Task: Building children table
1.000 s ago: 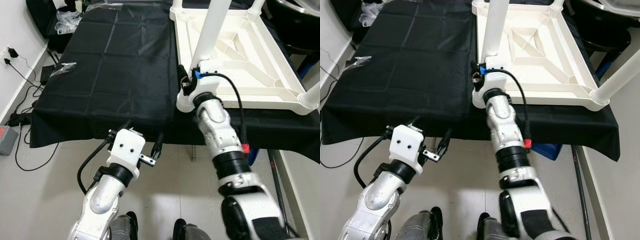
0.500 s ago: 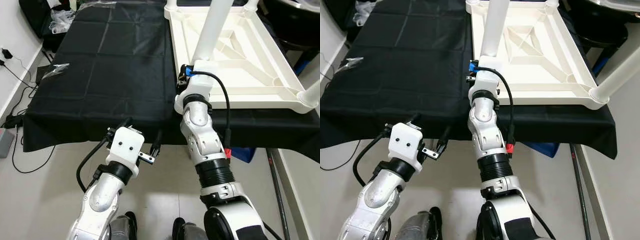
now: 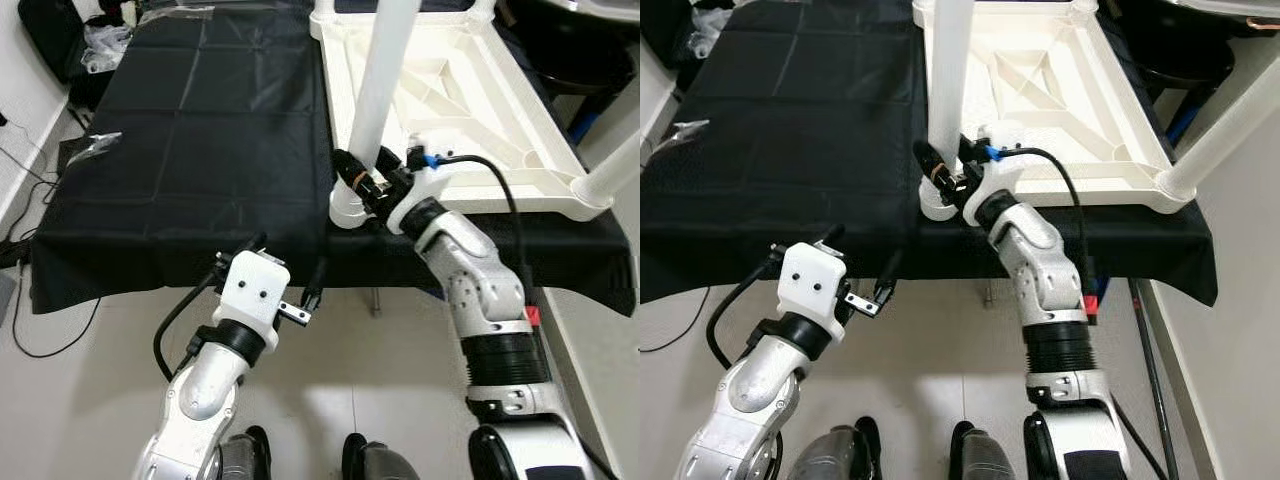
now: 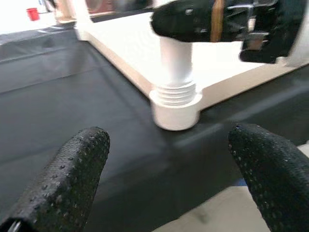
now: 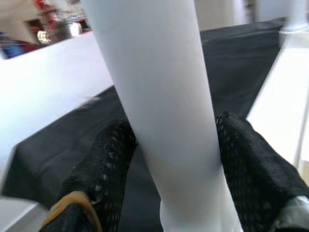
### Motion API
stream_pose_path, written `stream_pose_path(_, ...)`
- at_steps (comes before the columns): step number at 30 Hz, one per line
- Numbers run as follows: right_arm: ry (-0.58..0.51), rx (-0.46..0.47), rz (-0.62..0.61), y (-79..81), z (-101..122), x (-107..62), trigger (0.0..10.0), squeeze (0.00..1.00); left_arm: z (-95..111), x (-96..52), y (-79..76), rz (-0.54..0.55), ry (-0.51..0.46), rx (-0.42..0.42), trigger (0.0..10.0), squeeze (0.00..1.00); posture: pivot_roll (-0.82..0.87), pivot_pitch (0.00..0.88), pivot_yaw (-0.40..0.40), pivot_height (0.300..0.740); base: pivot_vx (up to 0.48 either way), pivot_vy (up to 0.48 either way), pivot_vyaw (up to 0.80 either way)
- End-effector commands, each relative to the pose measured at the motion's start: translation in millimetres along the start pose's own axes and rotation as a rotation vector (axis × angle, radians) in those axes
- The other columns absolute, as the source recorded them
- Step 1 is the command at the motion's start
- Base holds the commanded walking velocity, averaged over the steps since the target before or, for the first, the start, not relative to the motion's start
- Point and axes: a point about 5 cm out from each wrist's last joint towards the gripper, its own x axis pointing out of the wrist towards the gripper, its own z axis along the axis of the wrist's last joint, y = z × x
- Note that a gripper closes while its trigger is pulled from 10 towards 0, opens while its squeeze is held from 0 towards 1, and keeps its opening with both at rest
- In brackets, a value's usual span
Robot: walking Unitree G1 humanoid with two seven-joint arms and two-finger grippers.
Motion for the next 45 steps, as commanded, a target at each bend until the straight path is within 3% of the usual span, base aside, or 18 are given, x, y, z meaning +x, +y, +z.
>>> stream_pose_path(1, 0.051, 0.033, 0.117, 8.5, -12, 5.7, 10.0, 0.0, -8, -3.1, -10.7, -0.061, 0.041, -0.041, 10.0, 0.0, 0.17, 0.251, -0.057, 0.74, 0.0, 0.0, 0.0)
stream_pose_path(6, 0.059, -0.016, 0.15, 1.3, -8, 23.9, 10.0, 0.0, -12, -11.1, -24.0, -0.131, 0.062, -0.049, 10.0, 0.0, 0.18, 0.247, -0.058, 0.74, 0.0, 0.0, 0.0)
stream_pose_path(13, 0.054, -0.022, 0.163, 2.7, -6, 27.7, 10.0, 0.0, -12, -12.1, -24.8, -0.13, 0.065, -0.052, 10.0, 0.0, 0.19, 0.242, -0.06, 0.74, 0.0, 0.0, 0.0)
stream_pose_path(15, 0.051, -0.028, 0.184, 5.9, -4, 37.8, 10.0, 0.0, -12, -13.4, -24.3, -0.124, 0.066, -0.051, 10.0, 0.0, 0.21, 0.236, -0.067, 0.74, 0.0, 0.0, 0.0)
stream_pose_path(16, 0.055, -0.038, 0.2, 8.6, -3, 46.1, 7.2, 0.0, -11, -14.2, -23.6, -0.119, 0.066, -0.049, 10.0, 0.0, 0.21, 0.237, -0.07, 0.74, 0.0, 0.0, 0.0)
stream_pose_path(17, 0.066, -0.051, 0.208, 9.5, -4, 51.6, 0.0, 0.0, -11, -15.2, -22.4, -0.111, 0.066, -0.044, 10.0, 0.0, 0.22, 0.237, -0.071, 0.74, 0.0, 0.0, 0.0)
stream_pose_path(24, 0.087, -0.071, 0.184, 4.6, -11, 52.1, 0.0, 0.0, -11, -16.8, -19.9, -0.1, 0.069, -0.034, 10.0, 0.0, 0.21, 0.235, -0.072, 0.74, 0.0, 0.0, 0.0)
stream_pose_path(25, 0.097, -0.091, 0.126, -1.0, -14, 48.6, 0.0, 0.0, -12, -16.7, -19.5, -0.098, 0.07, -0.032, 10.0, 0.0, 0.21, 0.23, -0.073, 0.74, 0.0, 0.0, 0.0)
stream_pose_path(26, 0.105, -0.107, -0.027, -13.8, -19, 40.8, 0.0, 0.0, -13, -16.0, -18.8, -0.092, 0.069, -0.026, 10.0, 0.0, 0.2, 0.231, -0.071, 0.74, 0.0, 0.0, 0.0)
stream_pose_path(30, 0.11, -0.118, -0.134, -21.7, -21, 35.5, 0.0, 0.0, -13, -15.3, -18.3, -0.089, 0.068, -0.024, 10.0, 0.0, 0.2, 0.229, -0.072, 0.74, 0.0, 0.0, 0.0)
stream_pose_path(32, 0.106, -0.124, -0.406, -35.0, -28, 19.5, 0.0, 0.0, -14, -13.6, -14.8, -0.076, 0.067, -0.015, 10.0, 0.0, 0.19, 0.234, -0.068, 0.74, 0.0, 0.0, 0.0)
stream_pose_path(33, 0.106, -0.124, -0.406, -35.0, -28, 19.5, 0.0, 0.0, -14, -13.6, -14.8, -0.076, 0.067, -0.015, 10.0, 0.0, 0.19, 0.234, -0.068, 0.74, 0.0, 0.0, 0.0)
stream_pose_path(34, 0.097, -0.138, -0.501, -36.9, -30, 12.9, 0.0, 0.0, -14, -12.7, -13.0, -0.068, 0.065, -0.011, 10.0, 0.0, 0.19, 0.236, -0.067, 0.74, 0.0, 0.0, 0.0)
stream_pose_path(37, 0.097, -0.138, -0.501, -36.9, -30, 12.9, 0.0, 0.0, -14, -12.7, -13.0, -0.068, 0.065, -0.011, 10.0, 0.0, 0.19, 0.236, -0.067, 0.74, 0.0, 0.0, 0.0)
stream_pose_path(40, 0.041, -0.109, -0.747, -22.5, -27, 2.6, 0.0, 0.0, -12, -9.2, -4.6, -0.012, 0.054, 0.001, 10.0, 0.0, 0.18, 0.238, -0.061, 0.74, 0.0, 0.0, 0.0)
stream_pose_path(42, 0.041, -0.109, -0.747, -22.5, -27, 2.6, 0.0, 0.0, -12, -9.2, -4.6, -0.012, 0.054, 0.001, 10.0, 0.0, 0.18, 0.238, -0.061, 0.74, 0.0, 0.0, 0.0)
stream_pose_path(43, 0.02, -0.087, -0.848, -16.8, -24, -0.3, 0.0, 0.0, -11, -8.1, -2.3, 0.002, 0.049, 0.01, 10.0, 0.0, 0.18, 0.239, -0.063, 0.74, 0.0, 0.0, 0.0)
stream_pose_path(45, 0.003, -0.075, -0.931, -10.2, -22, -0.8, 0.0, 0.0, -11, -7.7, -0.8, 0.012, 0.049, 0.014, 10.0, 0.0, 0.18, 0.24, -0.062, 0.74, 0.0, 0.0, 0.0)
